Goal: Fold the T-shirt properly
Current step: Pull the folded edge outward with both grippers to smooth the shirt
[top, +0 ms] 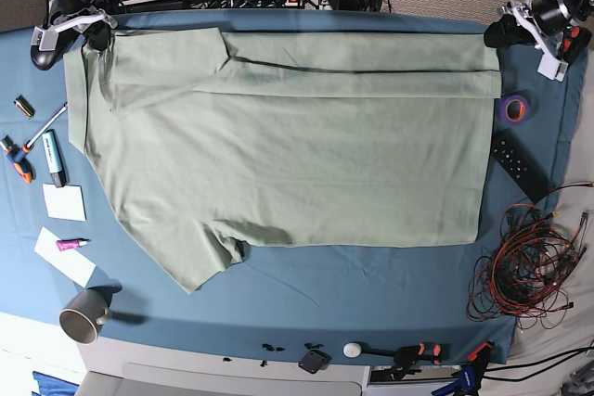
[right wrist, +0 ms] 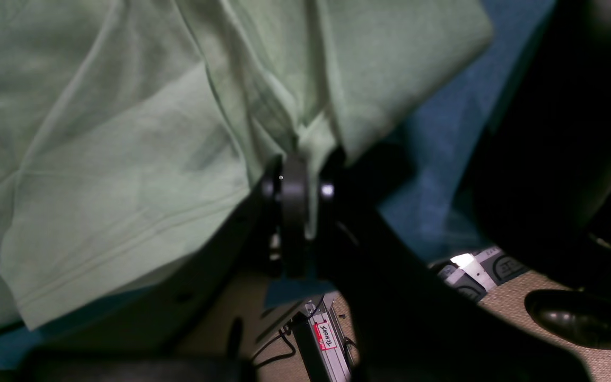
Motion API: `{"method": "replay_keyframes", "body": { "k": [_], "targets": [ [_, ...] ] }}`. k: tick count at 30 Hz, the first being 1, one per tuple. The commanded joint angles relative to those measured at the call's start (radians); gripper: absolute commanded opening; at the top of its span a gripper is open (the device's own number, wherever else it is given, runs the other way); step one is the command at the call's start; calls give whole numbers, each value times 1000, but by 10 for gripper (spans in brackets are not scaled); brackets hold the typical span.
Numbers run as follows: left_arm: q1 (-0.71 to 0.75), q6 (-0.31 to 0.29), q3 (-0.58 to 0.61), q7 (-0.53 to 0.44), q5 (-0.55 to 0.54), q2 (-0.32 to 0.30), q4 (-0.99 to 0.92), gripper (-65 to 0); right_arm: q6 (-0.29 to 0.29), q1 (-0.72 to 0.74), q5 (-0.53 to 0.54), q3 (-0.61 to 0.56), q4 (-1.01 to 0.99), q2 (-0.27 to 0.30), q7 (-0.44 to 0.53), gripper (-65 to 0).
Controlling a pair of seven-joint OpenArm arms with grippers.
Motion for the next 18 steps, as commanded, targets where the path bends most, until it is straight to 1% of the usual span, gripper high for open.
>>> {"method": "replay_keyframes", "body": {
  "k": [1,18],
  "targets": [
    [13,26,-8,20,45,-17,6,-650,-12,-25,-45,5,4,11,-43,-650],
    [45,22,-8,26,37,-17,6,-650,-9,-56,-43,5,4,11,-44,-650]
  ]
}}
